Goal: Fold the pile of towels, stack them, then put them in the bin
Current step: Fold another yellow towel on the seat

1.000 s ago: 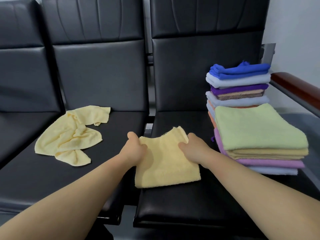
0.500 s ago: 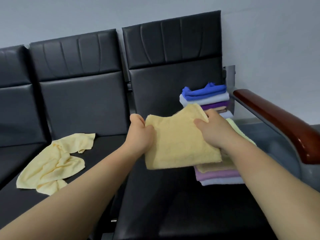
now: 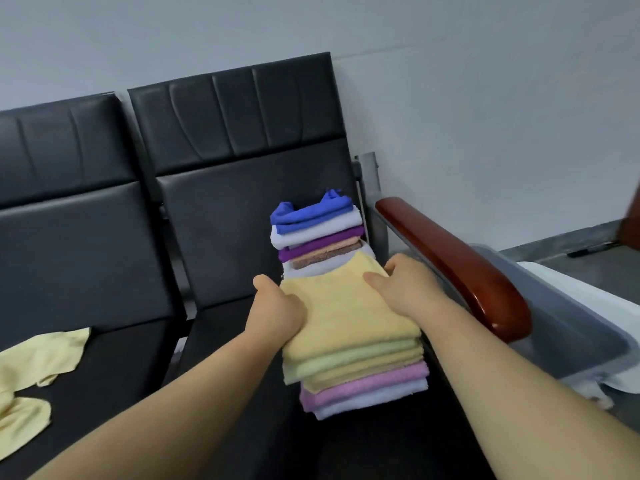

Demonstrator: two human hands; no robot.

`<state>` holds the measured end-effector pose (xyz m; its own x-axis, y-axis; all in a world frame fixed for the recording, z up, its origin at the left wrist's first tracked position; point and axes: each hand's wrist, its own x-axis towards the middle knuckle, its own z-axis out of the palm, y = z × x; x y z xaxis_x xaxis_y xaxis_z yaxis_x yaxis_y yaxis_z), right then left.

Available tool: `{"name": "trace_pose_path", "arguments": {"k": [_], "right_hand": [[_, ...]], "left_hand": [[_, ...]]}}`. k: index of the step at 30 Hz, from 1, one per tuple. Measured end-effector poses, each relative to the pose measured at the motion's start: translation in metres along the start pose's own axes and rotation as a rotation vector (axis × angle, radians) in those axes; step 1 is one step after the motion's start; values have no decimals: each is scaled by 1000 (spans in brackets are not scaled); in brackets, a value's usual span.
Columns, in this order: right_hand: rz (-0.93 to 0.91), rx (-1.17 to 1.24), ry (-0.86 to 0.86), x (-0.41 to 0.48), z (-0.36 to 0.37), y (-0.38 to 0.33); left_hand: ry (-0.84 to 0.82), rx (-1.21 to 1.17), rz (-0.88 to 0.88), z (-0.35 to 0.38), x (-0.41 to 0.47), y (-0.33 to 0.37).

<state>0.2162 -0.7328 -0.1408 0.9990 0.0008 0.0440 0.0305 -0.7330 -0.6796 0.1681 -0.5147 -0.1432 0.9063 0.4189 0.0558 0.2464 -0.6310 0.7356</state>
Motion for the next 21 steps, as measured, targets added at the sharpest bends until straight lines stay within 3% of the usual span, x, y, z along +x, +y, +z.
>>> {"name": "trace_pose_path", "arguments": {"k": [5, 10, 15, 21], "right_hand": [[-181, -120, 114, -14, -6, -9], [-411, -347, 88, -56, 9, -48], [-685, -388, -49, -97, 91, -112], [-771, -331, -392, -131, 211, -181]], "left_hand": [[2, -13, 19, -10, 6, -6], [-14, 2, 24, -46, -3, -30], [28, 119, -51, -116, -22, -100], [64, 479, -284, -216, -29, -241]]}}
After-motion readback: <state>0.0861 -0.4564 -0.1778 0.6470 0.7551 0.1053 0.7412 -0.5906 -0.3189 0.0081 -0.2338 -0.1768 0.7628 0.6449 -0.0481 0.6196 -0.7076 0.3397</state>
